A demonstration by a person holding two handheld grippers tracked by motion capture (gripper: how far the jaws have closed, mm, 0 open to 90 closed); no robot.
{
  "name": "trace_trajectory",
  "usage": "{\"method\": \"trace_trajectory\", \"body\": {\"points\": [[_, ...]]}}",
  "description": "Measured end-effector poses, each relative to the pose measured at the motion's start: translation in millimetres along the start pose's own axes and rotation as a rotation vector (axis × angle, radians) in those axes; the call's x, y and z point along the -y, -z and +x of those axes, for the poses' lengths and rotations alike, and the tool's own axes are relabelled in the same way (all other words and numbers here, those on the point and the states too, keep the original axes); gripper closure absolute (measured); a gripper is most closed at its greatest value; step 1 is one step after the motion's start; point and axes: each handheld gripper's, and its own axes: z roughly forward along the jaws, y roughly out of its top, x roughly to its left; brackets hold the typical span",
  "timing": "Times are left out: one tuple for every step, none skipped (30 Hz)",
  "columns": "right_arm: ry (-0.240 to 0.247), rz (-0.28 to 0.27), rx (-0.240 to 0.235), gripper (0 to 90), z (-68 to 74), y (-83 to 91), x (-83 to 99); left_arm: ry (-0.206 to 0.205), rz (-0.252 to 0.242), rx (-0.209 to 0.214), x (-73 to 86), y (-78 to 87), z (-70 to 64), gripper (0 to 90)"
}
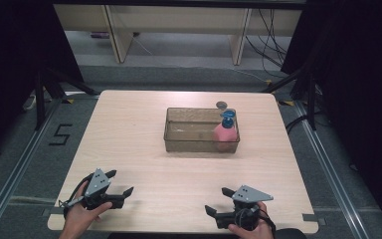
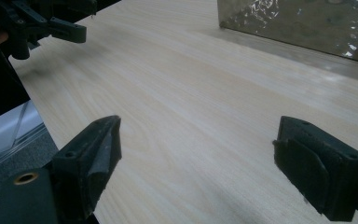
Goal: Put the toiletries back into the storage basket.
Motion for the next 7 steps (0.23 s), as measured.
{"method": "trace_trajectory", "body": {"points": [[-0.001,0.001,0.001,15.6,-0.1,0.0,0.1,-0.001,0.004,-0.002,0.1,0.2,0.0,14.8],[-0.003,0.001,0.0,15.6,0.0,-0.2,0.1,0.0,-0.004,0.004,0.3,-0.5,0.2,14.8],[0.0,0.0,-0.002,15.6,-0.1,-0.4,0.1,-0.001,-0.007,0.004,0.3,-0.7,0.2,14.8],[-0.006,0.001,-0.009,15.6,0.0,-1.1,0.3,-0.004,-0.001,0.004,0.3,-0.3,0.5,14.8],[-0.008,0.008,-0.004,15.6,0.3,-0.4,0.2,-0.006,0.0,0.004,0.2,-0.3,0.6,14.8],[-0.008,0.008,-0.004,15.6,0.2,-0.4,0.2,-0.004,-0.002,0.003,0.3,-0.4,0.4,14.8],[-0.001,0.006,0.003,15.6,-0.1,0.0,0.0,-0.004,-0.001,0.003,0.3,-0.3,0.5,14.8]]}}
